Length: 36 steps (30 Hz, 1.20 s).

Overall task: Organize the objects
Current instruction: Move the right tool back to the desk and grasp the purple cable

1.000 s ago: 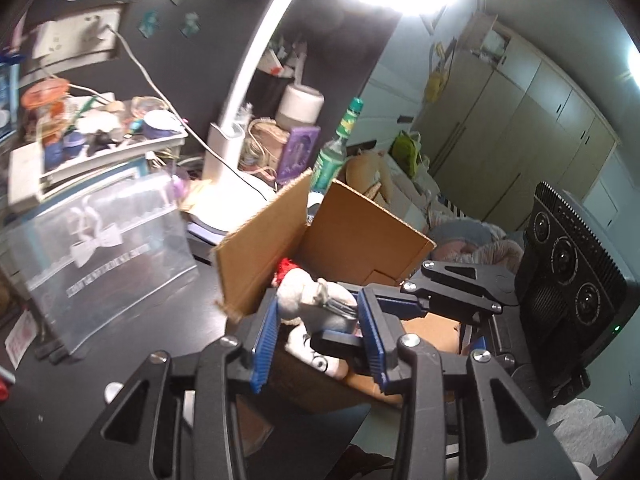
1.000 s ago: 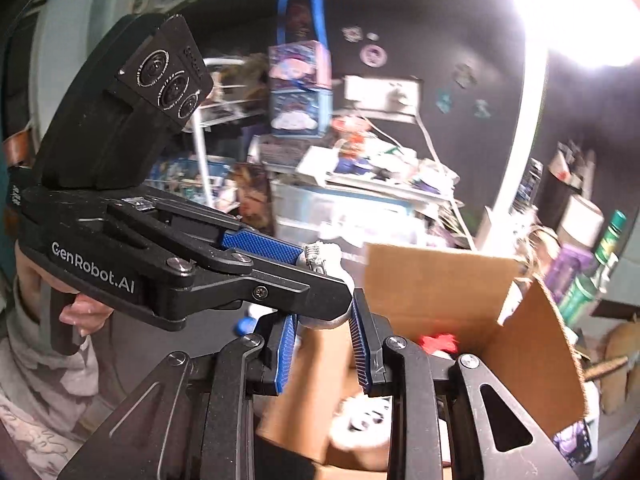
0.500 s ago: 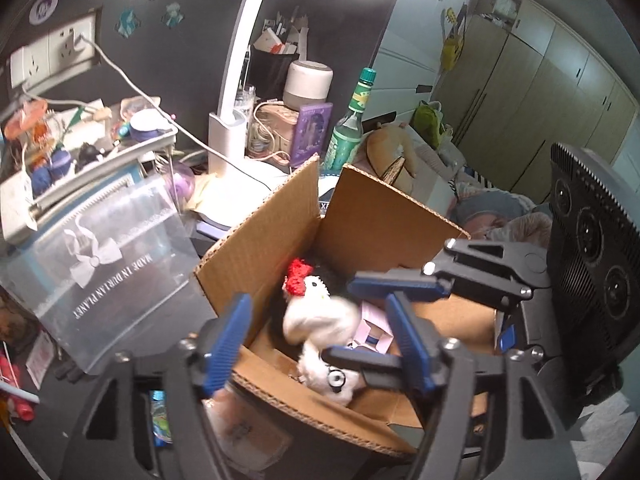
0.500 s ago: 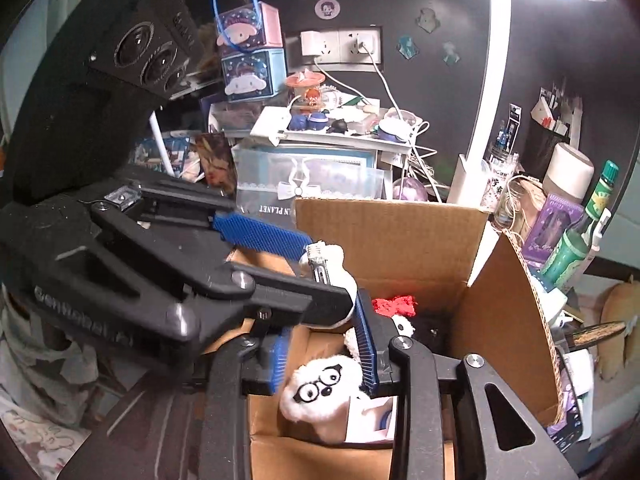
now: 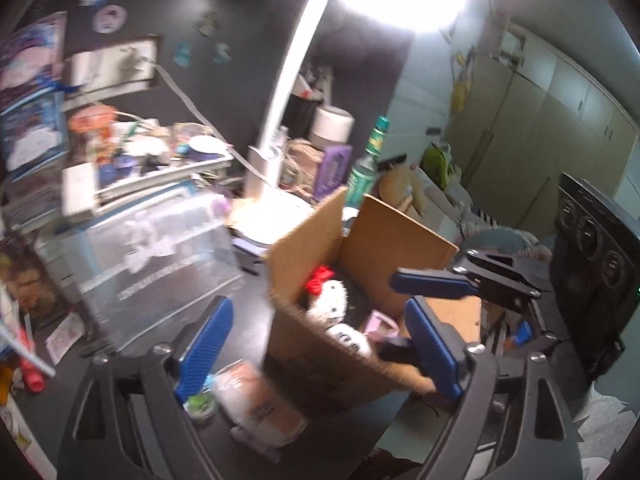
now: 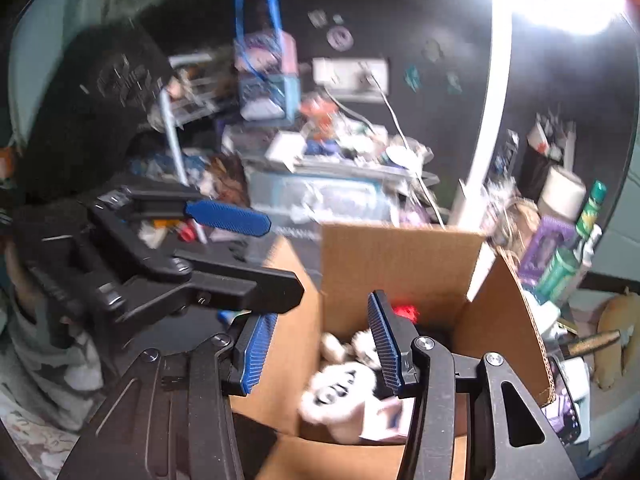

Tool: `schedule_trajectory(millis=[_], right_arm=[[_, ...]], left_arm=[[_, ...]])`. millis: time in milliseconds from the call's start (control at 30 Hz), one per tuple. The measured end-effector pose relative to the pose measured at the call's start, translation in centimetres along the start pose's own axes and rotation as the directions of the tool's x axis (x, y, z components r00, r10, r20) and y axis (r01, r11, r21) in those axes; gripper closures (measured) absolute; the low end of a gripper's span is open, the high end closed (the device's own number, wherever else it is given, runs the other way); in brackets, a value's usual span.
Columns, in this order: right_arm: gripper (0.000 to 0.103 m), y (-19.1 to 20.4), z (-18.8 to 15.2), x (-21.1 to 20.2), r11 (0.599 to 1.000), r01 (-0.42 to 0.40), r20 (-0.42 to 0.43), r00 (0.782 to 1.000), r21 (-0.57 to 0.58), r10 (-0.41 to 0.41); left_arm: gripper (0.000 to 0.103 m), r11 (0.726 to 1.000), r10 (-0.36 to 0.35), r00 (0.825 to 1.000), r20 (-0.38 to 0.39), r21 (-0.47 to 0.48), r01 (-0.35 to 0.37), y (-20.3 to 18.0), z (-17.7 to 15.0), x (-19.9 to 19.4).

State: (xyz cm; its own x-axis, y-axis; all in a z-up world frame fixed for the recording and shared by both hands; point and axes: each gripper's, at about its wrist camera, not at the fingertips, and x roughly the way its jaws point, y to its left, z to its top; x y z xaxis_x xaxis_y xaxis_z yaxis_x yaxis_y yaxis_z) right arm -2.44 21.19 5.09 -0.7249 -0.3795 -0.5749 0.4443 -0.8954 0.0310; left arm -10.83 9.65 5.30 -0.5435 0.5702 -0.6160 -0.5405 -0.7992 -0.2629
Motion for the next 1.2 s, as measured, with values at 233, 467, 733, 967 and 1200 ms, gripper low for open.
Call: schedule_trajectory(millis=[233,467,733,967,1200], right_arm=[[0.06,6.7,0.0,0.2,0.982,-0.153,0.01,0.988,-0.108,0.154],[0.06,11.2,-4.7,6.5,0.959,-0.28,-0.155,0.95,-0.035,0.272],[0.066,9.7,-10.2,11.6,0.99,-0.1,-0.252,0.96,0.103,0.124],[0.077,9.8,-11.4,13.0,0.995,-0.027,-0.261,0.964,0.095,0.051],[0.092,10.1,-11.9,13.7,0.998,0.057,-0.222,0.974,0.04,-0.047]], left_arm=[[0.013,0.989,0.121,0.99,0.074,-0.095,-0.113,4.5,-4.6,-4.9],[0.008,0.965,0.183,0.981,0.06,-0.2,-0.167,8.9,-10.8,-5.5],[0.008,0.942,0.185,0.983,0.017,-0.289,-0.173,11.8,-15.2,-4.2],[0.008,0.94,0.169,0.986,-0.005,-0.301,-0.163,12.2,-16.0,-3.5],[0.009,0.94,0.174,0.985,-0.014,-0.295,-0.17,12.2,-16.0,-3.6]])
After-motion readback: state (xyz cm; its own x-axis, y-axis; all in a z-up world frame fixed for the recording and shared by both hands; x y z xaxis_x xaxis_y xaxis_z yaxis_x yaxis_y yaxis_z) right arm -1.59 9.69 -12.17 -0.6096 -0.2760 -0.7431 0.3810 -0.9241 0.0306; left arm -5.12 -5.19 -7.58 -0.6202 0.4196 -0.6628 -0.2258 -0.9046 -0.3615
